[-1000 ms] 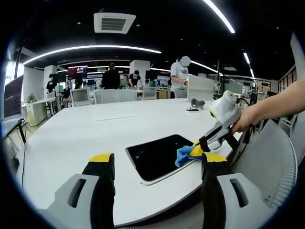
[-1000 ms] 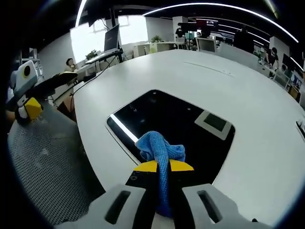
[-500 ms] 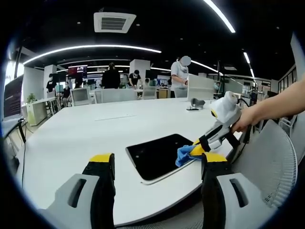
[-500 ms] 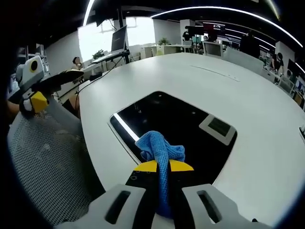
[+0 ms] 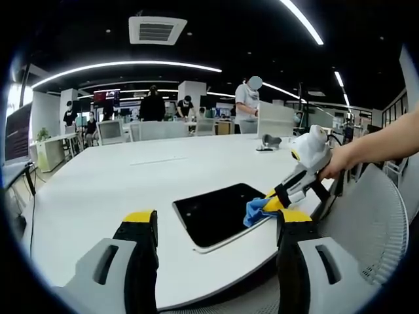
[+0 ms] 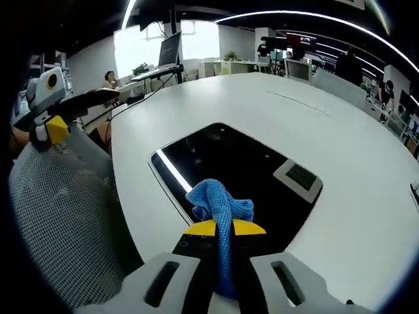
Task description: Wipe the mirror surface with the cleaning cloth until all visible marks leave the cleaned area.
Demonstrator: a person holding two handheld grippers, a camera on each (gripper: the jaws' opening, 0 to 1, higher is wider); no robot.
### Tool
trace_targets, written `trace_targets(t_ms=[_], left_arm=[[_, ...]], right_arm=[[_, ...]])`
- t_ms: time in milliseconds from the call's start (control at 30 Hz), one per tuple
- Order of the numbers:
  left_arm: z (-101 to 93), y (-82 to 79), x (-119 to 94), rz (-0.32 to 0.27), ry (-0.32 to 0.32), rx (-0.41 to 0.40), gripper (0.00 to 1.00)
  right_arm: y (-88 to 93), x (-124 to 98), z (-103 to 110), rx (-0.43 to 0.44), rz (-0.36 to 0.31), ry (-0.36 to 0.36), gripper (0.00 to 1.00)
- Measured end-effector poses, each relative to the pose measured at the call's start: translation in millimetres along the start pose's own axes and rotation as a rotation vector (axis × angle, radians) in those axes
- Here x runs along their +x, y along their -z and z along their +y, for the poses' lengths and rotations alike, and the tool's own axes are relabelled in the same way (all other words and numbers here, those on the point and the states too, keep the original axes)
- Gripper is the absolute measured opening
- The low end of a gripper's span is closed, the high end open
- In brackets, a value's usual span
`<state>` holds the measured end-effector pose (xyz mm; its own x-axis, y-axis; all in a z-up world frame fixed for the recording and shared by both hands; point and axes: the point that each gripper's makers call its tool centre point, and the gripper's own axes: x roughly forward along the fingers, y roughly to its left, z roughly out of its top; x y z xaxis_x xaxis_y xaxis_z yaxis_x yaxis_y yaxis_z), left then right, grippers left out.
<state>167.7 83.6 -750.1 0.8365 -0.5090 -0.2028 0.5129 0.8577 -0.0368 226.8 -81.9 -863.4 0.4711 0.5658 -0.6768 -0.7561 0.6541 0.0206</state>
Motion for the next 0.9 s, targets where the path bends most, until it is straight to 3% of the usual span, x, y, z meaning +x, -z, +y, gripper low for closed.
trace_targets(t_ms=[433, 900], left_arm=[[-0.1, -1.1, 0.5, -0.007, 0.001, 0.000, 0.72], [-0.2, -1.6, 0.5, -0.008, 0.002, 0.001, 0.71]], right_arm=[[17.8, -19.5, -23.5, 0.045, 0.011, 0.054, 0.01], [18.3, -20.1, -24.7, 0.051, 0.002, 0.082, 0.01]])
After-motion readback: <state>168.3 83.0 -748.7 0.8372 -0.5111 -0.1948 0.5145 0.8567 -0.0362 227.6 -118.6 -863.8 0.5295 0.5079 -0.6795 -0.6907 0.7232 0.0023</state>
